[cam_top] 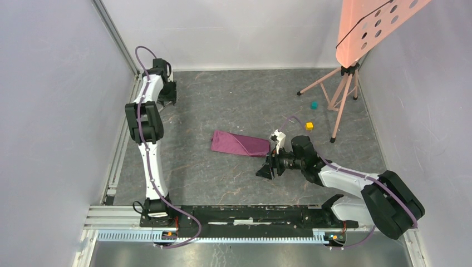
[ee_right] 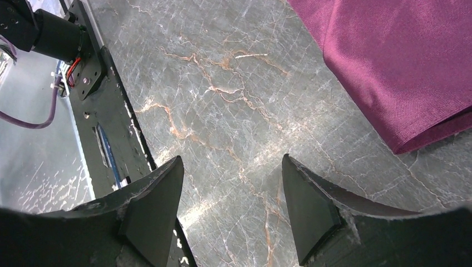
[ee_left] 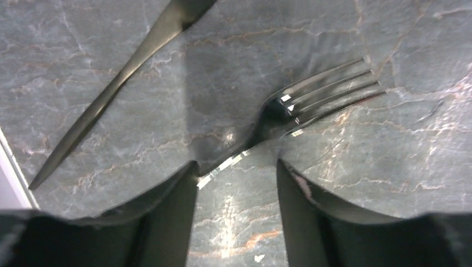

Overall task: Fold the napkin into a case and place the utensils inside
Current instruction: Pick up the fork from the corner of the board, then insert the fork into the folded napkin.

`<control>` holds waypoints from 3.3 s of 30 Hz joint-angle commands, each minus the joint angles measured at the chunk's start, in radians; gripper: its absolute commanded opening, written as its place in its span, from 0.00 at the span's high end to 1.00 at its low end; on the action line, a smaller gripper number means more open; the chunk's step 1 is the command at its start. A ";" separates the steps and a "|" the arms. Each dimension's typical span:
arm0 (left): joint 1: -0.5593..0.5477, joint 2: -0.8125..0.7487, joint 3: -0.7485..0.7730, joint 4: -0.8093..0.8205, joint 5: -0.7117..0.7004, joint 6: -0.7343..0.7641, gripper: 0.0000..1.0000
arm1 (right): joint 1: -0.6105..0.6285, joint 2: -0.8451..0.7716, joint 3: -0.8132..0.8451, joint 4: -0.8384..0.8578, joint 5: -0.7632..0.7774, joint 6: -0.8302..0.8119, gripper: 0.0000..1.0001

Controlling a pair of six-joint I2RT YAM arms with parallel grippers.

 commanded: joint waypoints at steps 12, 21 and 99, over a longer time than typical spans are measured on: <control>-0.003 -0.142 -0.155 -0.093 -0.010 -0.148 0.97 | 0.001 -0.116 0.042 -0.068 0.097 -0.068 0.28; -0.035 -0.665 -0.639 -0.074 -0.130 -0.989 0.98 | -0.001 -0.133 0.029 -0.082 0.195 -0.055 0.28; -0.837 -0.687 -0.941 0.095 -0.337 -2.331 0.38 | -0.112 -0.255 -0.088 -0.009 0.172 -0.021 0.29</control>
